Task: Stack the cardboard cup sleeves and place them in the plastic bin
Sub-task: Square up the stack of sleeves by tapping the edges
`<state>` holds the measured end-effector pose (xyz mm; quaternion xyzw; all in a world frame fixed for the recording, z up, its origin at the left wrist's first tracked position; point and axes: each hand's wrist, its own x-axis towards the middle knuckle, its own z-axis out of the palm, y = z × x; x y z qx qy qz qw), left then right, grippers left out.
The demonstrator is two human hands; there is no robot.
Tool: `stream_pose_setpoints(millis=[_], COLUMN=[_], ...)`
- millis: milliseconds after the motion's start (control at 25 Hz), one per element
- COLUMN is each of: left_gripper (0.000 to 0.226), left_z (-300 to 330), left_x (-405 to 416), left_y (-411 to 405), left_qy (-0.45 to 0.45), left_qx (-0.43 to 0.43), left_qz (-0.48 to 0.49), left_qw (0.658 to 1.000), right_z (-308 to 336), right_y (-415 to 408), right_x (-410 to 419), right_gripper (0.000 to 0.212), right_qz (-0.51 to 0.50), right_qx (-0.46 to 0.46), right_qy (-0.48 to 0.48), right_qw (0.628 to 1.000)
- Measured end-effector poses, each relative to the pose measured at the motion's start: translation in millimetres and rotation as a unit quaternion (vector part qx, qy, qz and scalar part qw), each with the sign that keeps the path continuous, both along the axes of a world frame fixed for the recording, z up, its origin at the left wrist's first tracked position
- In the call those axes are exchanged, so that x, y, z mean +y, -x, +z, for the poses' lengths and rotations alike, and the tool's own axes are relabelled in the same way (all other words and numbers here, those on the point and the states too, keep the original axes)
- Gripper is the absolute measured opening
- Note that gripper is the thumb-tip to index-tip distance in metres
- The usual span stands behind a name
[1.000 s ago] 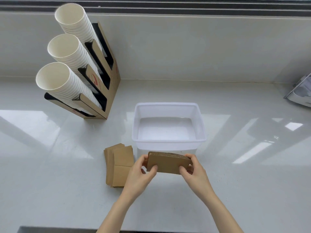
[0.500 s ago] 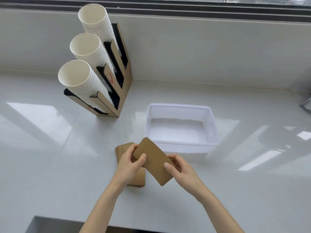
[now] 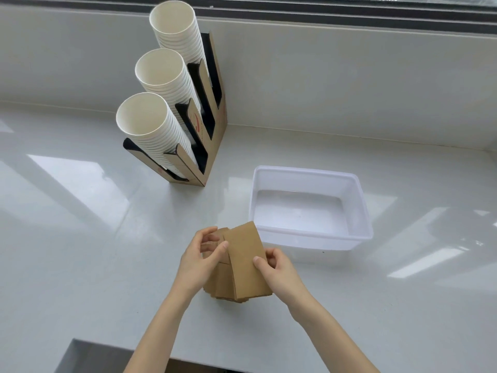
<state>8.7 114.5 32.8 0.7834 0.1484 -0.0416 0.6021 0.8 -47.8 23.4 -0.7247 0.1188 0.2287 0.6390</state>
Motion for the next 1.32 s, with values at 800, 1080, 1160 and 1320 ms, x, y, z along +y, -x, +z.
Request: stream_pose_setpoints(millis=[800, 1080, 1160, 1320], left_gripper=[0.098, 0.1, 0.093, 0.09], left_z=[-33, -33, -32, -30], left_x=[10, 12, 11, 12], left_y=[-5, -5, -5, -4], left_qy=[-0.032, 0.021, 0.028, 0.048], left_qx=[0.172, 0.167, 0.156, 0.15], left_qz=[-0.042, -0.018, -0.02, -0.023], left_qw=[0.984, 0.986, 0.987, 0.987], right_z=[-21, -24, -25, -24], right_y=[-16, -22, -22, -20], right_x=[34, 47, 47, 48], right_gripper=[0.04, 0.033, 0.031, 0.031], right_qz=[0.033, 0.024, 0.029, 0.039], right_qx=[0.088, 0.123, 0.125, 0.121], right_qy=[0.032, -0.02, -0.023, -0.026], right_qw=[0.995, 0.992, 0.991, 0.992])
